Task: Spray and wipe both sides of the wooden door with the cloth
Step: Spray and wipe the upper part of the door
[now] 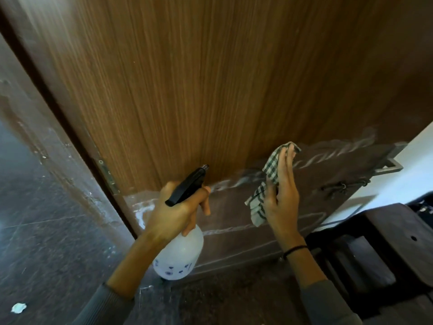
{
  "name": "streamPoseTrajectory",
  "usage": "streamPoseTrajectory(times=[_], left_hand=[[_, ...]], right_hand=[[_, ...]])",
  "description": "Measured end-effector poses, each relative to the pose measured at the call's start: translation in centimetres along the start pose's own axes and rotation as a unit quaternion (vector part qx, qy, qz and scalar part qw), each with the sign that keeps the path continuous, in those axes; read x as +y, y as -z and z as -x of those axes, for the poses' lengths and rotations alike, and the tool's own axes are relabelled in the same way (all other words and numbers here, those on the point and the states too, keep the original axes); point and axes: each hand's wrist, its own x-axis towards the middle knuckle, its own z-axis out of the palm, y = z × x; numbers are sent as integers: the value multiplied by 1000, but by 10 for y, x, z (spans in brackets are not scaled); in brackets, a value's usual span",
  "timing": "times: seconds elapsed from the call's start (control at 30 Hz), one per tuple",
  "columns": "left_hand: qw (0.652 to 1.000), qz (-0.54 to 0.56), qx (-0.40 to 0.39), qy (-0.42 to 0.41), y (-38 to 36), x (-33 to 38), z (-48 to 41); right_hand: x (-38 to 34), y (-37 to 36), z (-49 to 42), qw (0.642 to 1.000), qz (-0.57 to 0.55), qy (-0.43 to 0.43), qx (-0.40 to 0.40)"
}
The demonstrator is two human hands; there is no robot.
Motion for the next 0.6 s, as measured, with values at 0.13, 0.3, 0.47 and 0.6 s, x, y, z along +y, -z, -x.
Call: streamPoseTrajectory(times=[0.13, 0.3, 0.47, 0.6], left_hand=[[1000, -10, -20, 1, -38, 14, -9], [989, -32, 117, 84, -70, 7, -21], [990, -2, 116, 79, -62, 22, -13], [994, -55, 96, 22, -58, 30, -2]], right_hand=[[2, 22, 15, 999, -18, -48, 11], [-1, 37, 12, 997, -33, -64, 40], [-16, 7, -2, 999, -48, 10, 13], [-31, -47, -7, 989, -39, 111, -86]])
